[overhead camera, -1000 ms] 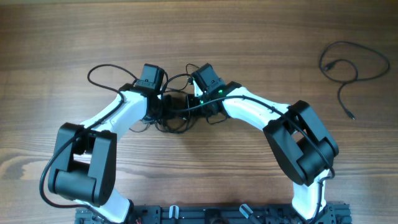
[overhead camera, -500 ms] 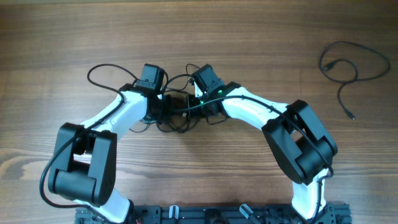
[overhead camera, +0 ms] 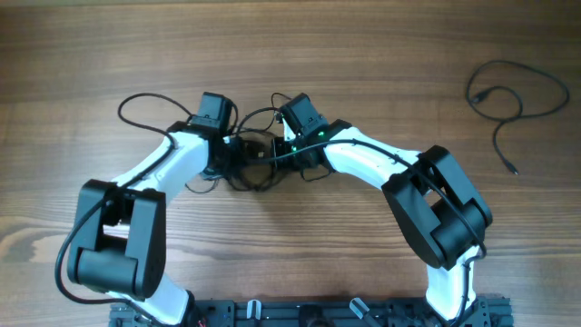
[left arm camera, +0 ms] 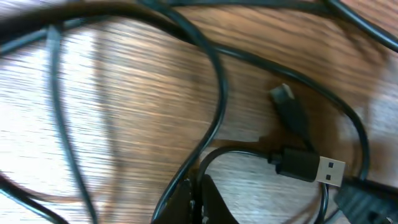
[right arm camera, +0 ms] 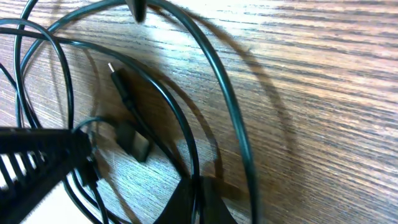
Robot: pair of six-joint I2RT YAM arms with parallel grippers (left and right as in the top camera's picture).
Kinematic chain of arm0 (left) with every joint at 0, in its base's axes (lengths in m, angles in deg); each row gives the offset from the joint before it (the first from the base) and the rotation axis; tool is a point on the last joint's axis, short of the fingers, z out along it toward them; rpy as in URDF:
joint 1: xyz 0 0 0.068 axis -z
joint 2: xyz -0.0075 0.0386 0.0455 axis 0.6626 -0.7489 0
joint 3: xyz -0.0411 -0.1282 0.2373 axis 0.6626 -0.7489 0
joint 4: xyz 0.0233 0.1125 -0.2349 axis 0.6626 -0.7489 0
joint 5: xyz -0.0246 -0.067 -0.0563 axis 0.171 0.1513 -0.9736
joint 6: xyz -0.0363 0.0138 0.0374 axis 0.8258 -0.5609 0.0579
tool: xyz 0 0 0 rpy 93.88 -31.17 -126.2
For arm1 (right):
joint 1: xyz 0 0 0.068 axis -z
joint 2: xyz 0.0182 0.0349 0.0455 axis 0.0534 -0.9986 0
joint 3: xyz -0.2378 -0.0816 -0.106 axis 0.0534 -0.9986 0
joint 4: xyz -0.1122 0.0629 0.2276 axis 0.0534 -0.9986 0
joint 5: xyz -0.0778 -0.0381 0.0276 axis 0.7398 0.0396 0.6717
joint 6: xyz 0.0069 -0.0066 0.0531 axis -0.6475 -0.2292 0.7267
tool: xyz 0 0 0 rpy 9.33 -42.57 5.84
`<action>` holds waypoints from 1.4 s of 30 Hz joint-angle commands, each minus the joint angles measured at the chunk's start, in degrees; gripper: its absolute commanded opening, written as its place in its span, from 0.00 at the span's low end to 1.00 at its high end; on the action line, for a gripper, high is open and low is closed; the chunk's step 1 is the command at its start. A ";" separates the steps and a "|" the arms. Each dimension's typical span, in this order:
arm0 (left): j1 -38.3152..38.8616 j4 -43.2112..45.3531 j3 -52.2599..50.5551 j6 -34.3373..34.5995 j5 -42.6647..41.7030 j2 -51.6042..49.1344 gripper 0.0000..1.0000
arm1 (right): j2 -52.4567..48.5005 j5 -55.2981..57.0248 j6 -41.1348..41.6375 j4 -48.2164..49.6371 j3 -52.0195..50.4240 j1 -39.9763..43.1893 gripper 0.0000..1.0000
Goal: Untangle cables
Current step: 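Grasp cable strands with the left gripper next to the right gripper, then hold the bundle with both grippers and pull slightly apart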
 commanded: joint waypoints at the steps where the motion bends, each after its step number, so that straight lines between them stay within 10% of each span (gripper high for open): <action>1: -2.54 -0.59 -0.50 0.13 1.16 -0.55 0.04 | -1.36 1.81 0.31 0.24 -0.46 0.37 0.04; 24: -13.25 -2.64 -0.50 4.68 0.72 20.37 0.04 | 5.97 3.06 -3.93 -7.78 -0.42 7.54 0.04; 42: -13.00 -3.56 -0.52 4.48 0.55 17.62 0.04 | 5.95 5.11 -4.66 -7.89 -0.42 7.85 0.04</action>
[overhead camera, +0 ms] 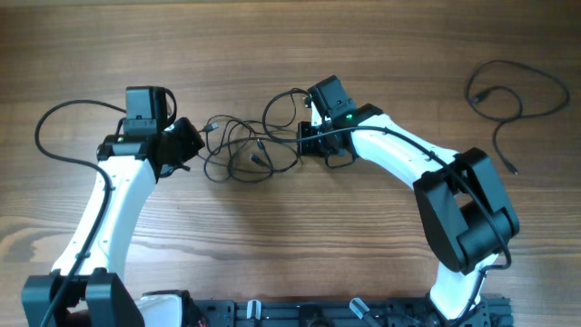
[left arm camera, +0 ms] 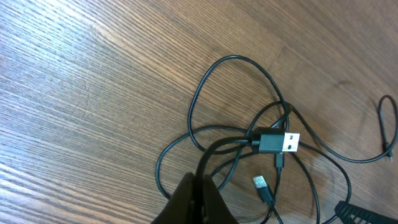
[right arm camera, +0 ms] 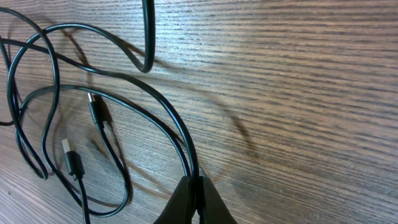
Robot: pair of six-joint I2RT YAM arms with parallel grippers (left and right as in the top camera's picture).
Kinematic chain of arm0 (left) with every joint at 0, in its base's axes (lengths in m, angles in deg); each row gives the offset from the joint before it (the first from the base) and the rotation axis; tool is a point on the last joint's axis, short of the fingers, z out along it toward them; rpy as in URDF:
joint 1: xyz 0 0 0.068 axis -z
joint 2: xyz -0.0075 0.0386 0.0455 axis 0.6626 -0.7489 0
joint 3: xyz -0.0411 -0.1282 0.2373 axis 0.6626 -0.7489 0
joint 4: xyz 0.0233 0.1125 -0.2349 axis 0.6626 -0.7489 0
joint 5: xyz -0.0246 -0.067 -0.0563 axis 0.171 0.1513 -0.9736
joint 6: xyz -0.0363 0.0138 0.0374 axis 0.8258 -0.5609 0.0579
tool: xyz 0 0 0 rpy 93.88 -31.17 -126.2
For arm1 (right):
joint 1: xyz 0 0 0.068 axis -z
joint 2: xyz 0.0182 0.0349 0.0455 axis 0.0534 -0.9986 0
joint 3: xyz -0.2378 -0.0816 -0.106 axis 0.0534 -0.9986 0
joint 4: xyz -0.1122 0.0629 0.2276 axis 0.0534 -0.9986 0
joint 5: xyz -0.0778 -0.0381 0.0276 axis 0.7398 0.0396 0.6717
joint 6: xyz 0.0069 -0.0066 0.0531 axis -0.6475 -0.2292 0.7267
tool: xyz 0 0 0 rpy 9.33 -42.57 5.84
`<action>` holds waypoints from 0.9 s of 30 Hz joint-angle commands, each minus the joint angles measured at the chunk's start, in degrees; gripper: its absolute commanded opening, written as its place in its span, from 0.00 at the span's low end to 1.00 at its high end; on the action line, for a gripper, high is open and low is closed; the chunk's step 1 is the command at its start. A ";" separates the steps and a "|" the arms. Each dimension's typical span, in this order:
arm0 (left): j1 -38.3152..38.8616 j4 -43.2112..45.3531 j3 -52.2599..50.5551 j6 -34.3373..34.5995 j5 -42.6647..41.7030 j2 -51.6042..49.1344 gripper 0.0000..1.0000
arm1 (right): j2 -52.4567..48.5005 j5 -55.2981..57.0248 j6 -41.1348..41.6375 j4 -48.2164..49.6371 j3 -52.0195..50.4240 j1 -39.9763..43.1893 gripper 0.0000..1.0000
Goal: Untangle cables
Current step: 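Hold the bundle with both grippers and pull slightly apart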
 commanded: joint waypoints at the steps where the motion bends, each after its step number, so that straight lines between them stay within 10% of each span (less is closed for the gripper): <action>1: -0.09 -0.02 0.00 0.59 0.57 -0.96 0.04 | 0.94 1.09 -0.94 -0.04 -0.42 0.50 0.04; 12: -0.04 -0.44 0.00 0.59 0.55 -4.04 0.04 | 0.94 -6.99 -0.92 -0.11 -0.42 0.33 0.05; 15: 0.70 -0.39 0.00 0.59 0.57 -5.53 0.04 | 0.94 -6.97 -0.92 -0.11 -0.42 0.35 0.36; 27: 4.83 2.49 0.00 0.59 0.59 -9.14 0.04 | 0.94 -10.47 -2.86 -0.31 -0.42 -0.79 0.52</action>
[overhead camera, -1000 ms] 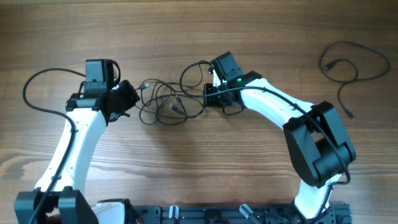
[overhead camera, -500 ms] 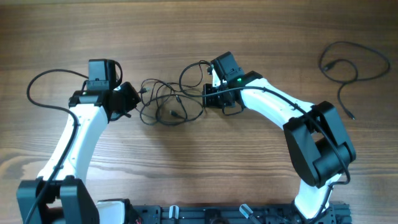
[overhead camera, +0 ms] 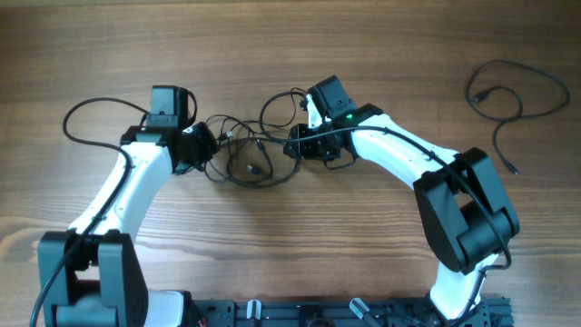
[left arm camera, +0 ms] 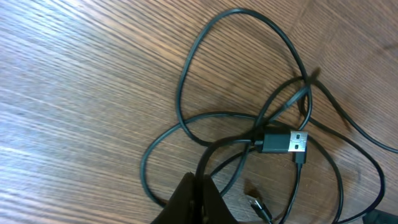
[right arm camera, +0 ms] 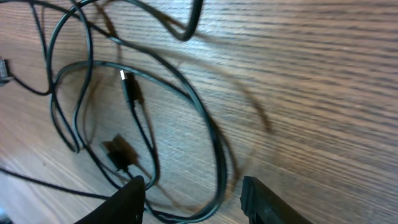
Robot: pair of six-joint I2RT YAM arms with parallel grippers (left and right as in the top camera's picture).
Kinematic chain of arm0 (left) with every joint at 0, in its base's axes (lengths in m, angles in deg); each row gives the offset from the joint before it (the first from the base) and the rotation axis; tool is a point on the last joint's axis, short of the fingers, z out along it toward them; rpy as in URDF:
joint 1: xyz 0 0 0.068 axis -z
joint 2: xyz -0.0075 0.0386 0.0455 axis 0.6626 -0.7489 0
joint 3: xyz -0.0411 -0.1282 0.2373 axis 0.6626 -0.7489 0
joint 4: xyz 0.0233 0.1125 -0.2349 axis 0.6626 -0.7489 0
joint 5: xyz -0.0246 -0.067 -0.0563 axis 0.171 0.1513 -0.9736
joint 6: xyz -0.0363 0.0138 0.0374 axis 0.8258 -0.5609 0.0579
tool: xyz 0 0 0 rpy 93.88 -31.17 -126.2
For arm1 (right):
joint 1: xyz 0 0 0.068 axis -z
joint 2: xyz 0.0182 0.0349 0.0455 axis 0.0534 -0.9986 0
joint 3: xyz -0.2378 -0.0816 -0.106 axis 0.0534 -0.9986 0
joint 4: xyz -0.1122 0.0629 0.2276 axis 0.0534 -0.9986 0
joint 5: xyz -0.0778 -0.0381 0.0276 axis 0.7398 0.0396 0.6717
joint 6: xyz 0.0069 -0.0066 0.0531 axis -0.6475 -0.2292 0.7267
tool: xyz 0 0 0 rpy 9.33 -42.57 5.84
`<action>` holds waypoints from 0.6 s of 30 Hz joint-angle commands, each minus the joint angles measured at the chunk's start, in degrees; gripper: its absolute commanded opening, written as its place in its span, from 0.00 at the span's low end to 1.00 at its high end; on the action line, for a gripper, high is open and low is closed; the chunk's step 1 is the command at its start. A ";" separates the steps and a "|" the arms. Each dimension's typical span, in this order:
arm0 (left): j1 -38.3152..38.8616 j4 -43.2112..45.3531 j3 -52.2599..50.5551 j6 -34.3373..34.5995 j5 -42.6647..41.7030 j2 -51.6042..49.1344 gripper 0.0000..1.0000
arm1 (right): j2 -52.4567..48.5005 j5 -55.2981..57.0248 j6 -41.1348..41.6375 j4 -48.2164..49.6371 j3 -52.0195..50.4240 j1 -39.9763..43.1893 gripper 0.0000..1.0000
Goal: Untangle cables
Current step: 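Hold the bundle with both grippers and pull slightly apart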
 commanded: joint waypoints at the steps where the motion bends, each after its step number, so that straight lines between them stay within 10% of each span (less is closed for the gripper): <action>1: 0.68 0.68 0.00 0.59 0.57 -1.68 0.04 | 0.92 -2.78 -2.51 -0.04 -0.42 -1.05 0.52; 18: 0.68 1.11 0.00 0.55 2.12 -2.38 0.04 | 0.39 4.00 -2.97 1.49 -0.44 -2.01 0.52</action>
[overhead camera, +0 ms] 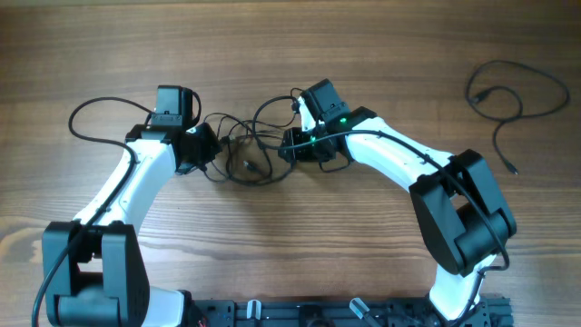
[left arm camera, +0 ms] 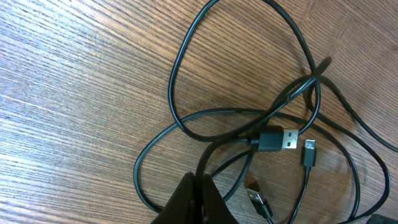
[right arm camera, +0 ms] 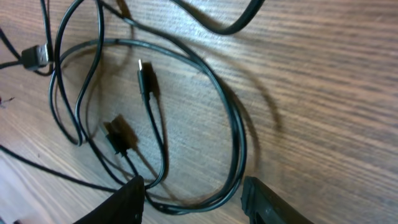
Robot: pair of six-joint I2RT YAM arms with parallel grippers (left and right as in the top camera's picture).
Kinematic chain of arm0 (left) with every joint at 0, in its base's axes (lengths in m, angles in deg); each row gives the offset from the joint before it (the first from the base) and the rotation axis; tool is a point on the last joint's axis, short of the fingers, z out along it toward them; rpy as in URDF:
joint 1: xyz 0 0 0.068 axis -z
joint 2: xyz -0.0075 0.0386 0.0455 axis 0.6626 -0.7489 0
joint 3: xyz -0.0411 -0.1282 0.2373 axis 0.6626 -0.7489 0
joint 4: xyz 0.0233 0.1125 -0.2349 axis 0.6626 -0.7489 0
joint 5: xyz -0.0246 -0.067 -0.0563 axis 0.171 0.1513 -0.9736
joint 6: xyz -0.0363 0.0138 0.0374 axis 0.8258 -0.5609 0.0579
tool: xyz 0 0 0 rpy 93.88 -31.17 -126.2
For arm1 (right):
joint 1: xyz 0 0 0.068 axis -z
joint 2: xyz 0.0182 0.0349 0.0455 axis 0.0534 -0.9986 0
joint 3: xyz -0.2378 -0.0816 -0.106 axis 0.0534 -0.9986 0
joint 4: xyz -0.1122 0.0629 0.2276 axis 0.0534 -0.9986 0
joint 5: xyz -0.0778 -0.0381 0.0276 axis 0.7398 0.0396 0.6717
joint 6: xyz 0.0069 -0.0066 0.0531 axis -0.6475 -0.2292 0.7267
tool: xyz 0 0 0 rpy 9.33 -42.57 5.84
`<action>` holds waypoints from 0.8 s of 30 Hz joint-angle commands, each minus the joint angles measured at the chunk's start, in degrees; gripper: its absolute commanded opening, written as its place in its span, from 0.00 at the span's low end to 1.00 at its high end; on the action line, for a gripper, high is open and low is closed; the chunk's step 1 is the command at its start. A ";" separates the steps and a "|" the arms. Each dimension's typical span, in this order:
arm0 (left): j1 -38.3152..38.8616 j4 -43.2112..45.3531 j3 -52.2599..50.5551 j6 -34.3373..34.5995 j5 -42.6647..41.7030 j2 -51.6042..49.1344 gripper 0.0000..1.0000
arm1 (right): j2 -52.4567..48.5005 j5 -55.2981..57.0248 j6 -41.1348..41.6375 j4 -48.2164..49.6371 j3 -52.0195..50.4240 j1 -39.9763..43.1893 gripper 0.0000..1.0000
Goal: Untangle cables
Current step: 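Hold the bundle with both grippers and pull slightly apart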
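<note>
A tangle of black cables lies on the wooden table between my two grippers. My left gripper sits at the tangle's left edge. In the left wrist view it is shut on one black strand, with a USB-A plug and a small plug lying loose ahead. My right gripper is at the tangle's right edge. In the right wrist view it stands open over a doubled cable loop, with nothing gripped. A thin plug lies inside that loop.
A separate black cable lies loosely coiled at the far right of the table. From the left gripper a cable loop trails out to the left. Bare wood surrounds the tangle in front and behind.
My right gripper, still open, has shifted a little to the left over the tangle. The left gripper has barely moved and still pinches its strand. The loops have closed up slightly.
Both grippers were shut on strands, close together over a tight tangle. Then the left gripper was far out to the left and the tangle was spread. Later the left gripper was back near the tangle and the right gripper was open, as it is now.
</note>
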 commanded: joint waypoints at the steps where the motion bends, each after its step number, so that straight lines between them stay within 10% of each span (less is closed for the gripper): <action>1: 0.20 0.33 0.00 0.57 1.51 -0.66 0.04 | 0.39 2.21 -0.96 0.42 -0.44 -0.04 0.52; 24: 0.20 0.44 0.00 0.57 1.46 -0.66 0.04 | 0.37 6.93 3.45 4.04 -0.48 -1.95 0.47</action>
